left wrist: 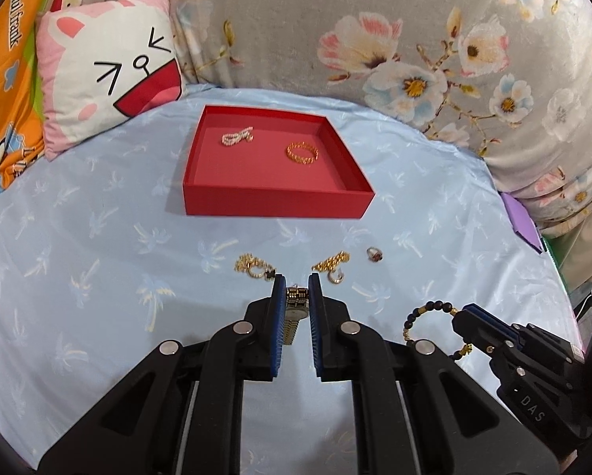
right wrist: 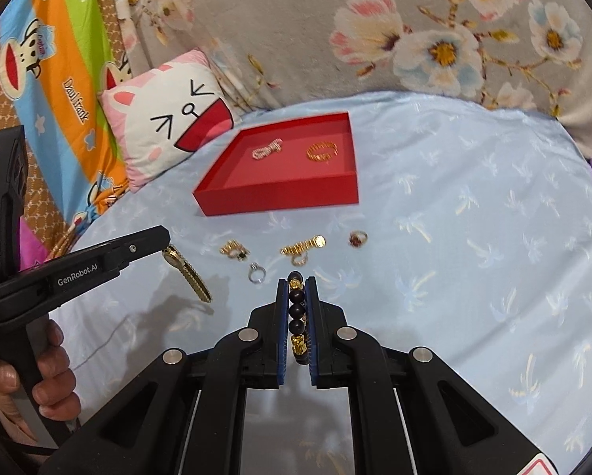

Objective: Organize jewelry
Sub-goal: 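Grasp the black bead bracelet with the right tool while the left tool grasps the gold watch, then carry bead bracelet and gold watch into the red tray and release both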

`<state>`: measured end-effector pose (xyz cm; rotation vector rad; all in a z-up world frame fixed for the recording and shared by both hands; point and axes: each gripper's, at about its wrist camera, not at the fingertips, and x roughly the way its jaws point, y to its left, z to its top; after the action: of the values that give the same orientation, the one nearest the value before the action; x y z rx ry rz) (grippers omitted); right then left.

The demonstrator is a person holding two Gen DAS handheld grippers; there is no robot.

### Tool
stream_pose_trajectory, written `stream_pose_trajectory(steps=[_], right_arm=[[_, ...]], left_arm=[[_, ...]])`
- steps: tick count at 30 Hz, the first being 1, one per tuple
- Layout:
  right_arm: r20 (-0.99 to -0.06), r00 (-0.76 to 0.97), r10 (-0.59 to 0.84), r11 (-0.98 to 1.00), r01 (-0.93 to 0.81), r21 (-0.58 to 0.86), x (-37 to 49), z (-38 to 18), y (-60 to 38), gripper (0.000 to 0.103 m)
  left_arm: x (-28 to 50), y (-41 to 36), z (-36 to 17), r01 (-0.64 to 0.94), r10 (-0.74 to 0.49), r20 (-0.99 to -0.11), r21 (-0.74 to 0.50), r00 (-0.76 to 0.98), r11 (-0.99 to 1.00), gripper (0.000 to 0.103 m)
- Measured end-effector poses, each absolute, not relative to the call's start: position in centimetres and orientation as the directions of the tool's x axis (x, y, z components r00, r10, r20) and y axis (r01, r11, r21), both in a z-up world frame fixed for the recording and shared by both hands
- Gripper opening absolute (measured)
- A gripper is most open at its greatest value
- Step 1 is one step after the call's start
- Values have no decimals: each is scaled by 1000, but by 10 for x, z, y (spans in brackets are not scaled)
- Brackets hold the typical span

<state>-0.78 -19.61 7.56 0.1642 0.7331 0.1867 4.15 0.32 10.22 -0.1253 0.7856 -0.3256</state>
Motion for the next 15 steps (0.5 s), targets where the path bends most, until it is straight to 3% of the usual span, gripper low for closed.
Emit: stream_pose_trajectory(steps=[9, 15], right_arm=[[-562, 782, 270, 962, -200, 185, 53, 128, -187, 7], [-551, 784, 285, 958, -215, 189, 121, 138, -179, 7]], left_arm=[[88, 10, 152, 279, -347, -609, -208, 713, 937, 11], [150, 11, 162, 279, -343, -598, -200, 724, 939, 11]])
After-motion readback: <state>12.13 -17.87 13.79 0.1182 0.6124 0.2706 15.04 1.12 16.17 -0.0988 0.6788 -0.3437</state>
